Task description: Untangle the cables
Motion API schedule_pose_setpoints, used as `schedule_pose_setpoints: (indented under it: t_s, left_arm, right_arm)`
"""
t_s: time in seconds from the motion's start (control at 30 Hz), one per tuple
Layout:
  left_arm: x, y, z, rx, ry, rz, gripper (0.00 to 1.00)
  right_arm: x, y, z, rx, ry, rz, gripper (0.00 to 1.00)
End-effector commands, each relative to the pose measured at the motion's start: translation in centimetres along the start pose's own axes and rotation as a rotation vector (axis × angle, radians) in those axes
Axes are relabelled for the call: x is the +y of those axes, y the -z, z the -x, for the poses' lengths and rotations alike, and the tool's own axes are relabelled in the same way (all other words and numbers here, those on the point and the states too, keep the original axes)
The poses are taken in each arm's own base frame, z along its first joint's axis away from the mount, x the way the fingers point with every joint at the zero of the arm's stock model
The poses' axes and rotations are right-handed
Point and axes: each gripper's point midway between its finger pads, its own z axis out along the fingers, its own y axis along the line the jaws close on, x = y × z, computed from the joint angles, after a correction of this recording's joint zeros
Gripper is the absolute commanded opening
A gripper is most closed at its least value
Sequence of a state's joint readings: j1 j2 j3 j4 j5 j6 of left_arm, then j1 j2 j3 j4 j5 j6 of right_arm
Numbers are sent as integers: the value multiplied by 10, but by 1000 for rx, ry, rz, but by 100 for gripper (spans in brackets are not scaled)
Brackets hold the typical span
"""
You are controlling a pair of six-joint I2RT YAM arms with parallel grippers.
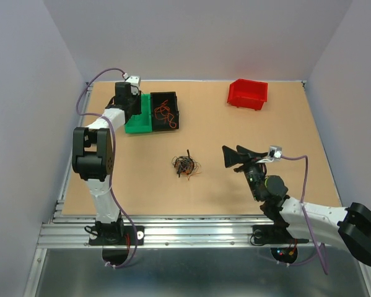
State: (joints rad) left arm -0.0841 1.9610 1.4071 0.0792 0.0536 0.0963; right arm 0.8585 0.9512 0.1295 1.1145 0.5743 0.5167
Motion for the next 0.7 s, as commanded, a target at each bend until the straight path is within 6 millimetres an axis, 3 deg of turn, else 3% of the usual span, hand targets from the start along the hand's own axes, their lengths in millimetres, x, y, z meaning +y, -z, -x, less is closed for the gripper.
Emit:
schedule_pose_setpoints:
  t_s: [0.0, 0.2, 0.3, 0.33, 0.4, 0.43, 0.47, 0.5, 0.57, 0.6, 0.67]
  left_arm:
    - [-1, 13, 20, -37, -2, 5, 46]
    - [3, 27, 31, -75, 12, 30, 51]
    - [5, 48, 48, -142, 15, 42, 58]
    - [5, 52, 44, -146, 15, 44, 59]
    - [1, 69, 60, -215, 12, 23, 61]
    - [-5, 72, 52, -211, 3, -6, 63]
    - [-13, 77, 52, -229, -11, -40, 64]
    - [-31, 90, 64, -284, -44, -106, 71]
    - [-57, 96, 50, -288, -94, -180, 86]
    - [-78, 108, 57, -329, -127, -207, 88]
    - [-95, 116, 48, -334, -195, -230, 88]
  right_arm:
    - [-10, 3, 1, -16, 9, -33, 88]
    - [-12, 3, 1, -16, 13, -41, 88]
    - [-11, 2, -3, 4, 38, -33, 88]
    - [-2, -4, -3, 14, 43, -14, 87]
    - [-3, -11, -22, 105, 112, -37, 87]
    - [15, -23, -24, 141, 119, -10, 87]
    - [-1, -17, -43, 216, 173, -52, 87]
    - [10, -23, -54, 305, 208, -36, 87]
    - [16, -25, -79, 446, 269, -16, 83]
    - [16, -24, -85, 481, 281, -12, 82]
    - [16, -21, -101, 554, 302, 7, 80]
